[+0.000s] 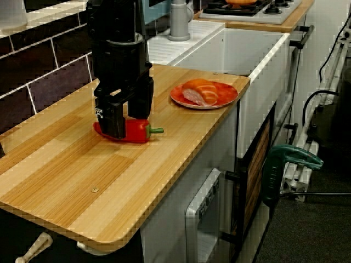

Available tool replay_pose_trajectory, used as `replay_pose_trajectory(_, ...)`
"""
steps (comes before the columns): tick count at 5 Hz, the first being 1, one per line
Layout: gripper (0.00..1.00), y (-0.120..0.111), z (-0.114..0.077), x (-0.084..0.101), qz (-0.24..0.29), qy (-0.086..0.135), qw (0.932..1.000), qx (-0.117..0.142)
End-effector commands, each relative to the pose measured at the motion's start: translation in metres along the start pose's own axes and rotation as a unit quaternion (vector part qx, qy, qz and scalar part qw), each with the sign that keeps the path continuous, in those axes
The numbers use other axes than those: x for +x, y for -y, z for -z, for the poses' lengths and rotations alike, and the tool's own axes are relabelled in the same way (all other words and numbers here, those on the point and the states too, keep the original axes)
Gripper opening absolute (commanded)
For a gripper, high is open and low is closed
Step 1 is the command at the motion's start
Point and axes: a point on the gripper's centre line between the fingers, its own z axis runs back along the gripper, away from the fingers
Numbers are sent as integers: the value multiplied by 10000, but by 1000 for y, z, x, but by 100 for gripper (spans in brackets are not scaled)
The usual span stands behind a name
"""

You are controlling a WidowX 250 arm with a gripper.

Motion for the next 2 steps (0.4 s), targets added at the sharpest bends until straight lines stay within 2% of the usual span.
replay_pose_trajectory(1,0,-2,-4,-10,-38,-24,10000,15)
replay_pose_trajectory(2,0,-2,-8,-10,-66,8,10000,-38)
